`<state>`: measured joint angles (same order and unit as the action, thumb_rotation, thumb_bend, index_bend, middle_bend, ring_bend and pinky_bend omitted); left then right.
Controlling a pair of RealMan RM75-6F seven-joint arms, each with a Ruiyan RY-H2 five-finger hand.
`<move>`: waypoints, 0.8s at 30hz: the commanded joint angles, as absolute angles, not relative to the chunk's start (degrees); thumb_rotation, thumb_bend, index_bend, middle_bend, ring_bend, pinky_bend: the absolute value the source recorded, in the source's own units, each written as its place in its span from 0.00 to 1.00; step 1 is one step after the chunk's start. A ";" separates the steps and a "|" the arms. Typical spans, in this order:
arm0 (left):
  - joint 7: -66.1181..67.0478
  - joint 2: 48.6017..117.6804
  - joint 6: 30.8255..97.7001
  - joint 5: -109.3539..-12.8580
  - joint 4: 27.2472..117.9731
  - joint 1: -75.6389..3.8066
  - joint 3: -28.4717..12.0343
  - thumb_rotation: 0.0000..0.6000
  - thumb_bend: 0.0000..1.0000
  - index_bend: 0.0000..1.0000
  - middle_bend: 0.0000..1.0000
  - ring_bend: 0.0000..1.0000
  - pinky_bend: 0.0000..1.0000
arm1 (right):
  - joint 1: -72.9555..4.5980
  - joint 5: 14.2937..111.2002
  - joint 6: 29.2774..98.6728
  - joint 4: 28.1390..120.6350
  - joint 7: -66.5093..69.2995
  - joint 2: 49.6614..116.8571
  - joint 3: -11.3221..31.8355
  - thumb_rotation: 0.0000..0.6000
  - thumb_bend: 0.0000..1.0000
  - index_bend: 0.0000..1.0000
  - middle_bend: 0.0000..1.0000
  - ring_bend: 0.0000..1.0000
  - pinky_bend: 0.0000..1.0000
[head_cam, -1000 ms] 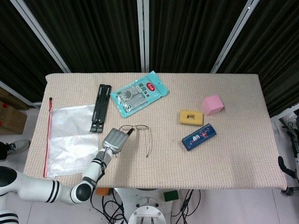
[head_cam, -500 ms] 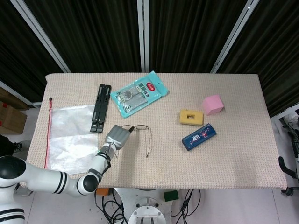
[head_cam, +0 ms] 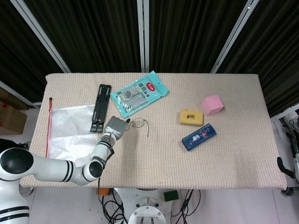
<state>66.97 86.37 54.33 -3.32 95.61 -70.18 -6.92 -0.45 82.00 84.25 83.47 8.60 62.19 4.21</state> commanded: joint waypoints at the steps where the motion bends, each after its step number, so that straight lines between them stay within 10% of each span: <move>1: 67.33 85.09 54.17 -2.09 95.42 -71.82 -6.76 1.00 0.74 0.10 0.95 0.93 0.93 | -0.52 81.86 84.09 83.40 8.63 62.20 4.31 1.00 0.45 0.00 0.00 0.00 0.00; 24: 41.06 68.31 49.27 -19.04 107.15 -65.14 -15.41 1.00 0.58 0.08 0.87 0.89 0.93 | -0.87 82.14 83.55 83.76 8.23 62.52 4.28 1.00 0.45 0.00 0.00 0.00 0.00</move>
